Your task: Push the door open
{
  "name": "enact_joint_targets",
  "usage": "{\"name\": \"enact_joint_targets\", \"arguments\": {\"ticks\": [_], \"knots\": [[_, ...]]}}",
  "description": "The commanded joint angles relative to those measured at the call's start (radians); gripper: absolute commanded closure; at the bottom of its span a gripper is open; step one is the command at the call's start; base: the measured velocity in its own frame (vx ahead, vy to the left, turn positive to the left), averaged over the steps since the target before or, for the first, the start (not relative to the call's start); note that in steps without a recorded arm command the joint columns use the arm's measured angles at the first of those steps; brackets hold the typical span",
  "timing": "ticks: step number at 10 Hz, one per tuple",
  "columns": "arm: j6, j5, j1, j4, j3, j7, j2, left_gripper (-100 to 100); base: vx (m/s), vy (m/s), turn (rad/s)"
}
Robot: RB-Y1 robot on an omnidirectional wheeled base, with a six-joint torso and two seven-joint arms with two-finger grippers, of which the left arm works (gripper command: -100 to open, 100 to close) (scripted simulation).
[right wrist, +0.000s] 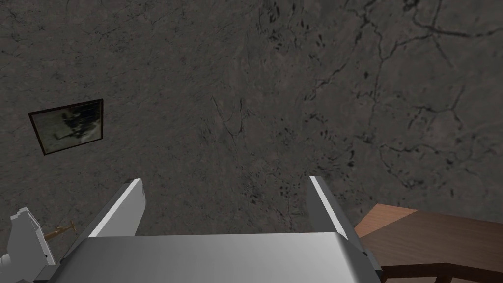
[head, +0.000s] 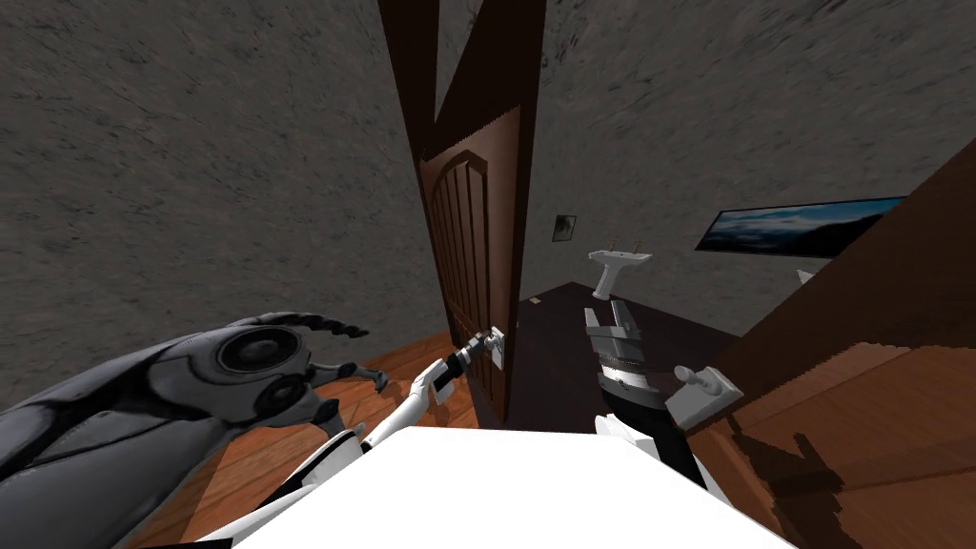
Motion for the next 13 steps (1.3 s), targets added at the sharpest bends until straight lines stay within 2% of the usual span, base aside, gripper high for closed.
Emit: {"name": "enact_joint_targets", "arguments": {"ticks": [1, 2, 3, 4, 10, 11, 12, 13], "knots": [[0.031, 0.022, -0.007, -0.013, 0.013, -0.035, -0.015, 100, 0.232, -0.051, 0.110], [0.040, 0.030, -0.006, -0.013, 0.014, -0.050, -0.024, 100, 0.173, -0.050, 0.059], [0.024, 0.015, -0.011, -0.014, 0.000, -0.012, -0.003, -100, -0.066, 0.025, 0.060], [0.024, 0.013, -0.011, -0.018, -0.004, -0.005, 0.001, -100, -0.217, 0.069, 0.027], [0.026, -0.021, -0.010, -0.071, -0.057, 0.095, 0.061, -100, -0.223, 0.098, 0.035], [0.026, -0.018, -0.010, -0.068, -0.052, 0.084, 0.056, -100, -0.109, 0.041, 0.002], [0.047, -0.018, -0.012, -0.064, -0.054, 0.064, 0.026, -100, 0.068, -0.046, -0.052], [0.054, -0.018, -0.012, -0.062, -0.054, 0.056, 0.015, -100, 0.164, -0.081, -0.046]]}}
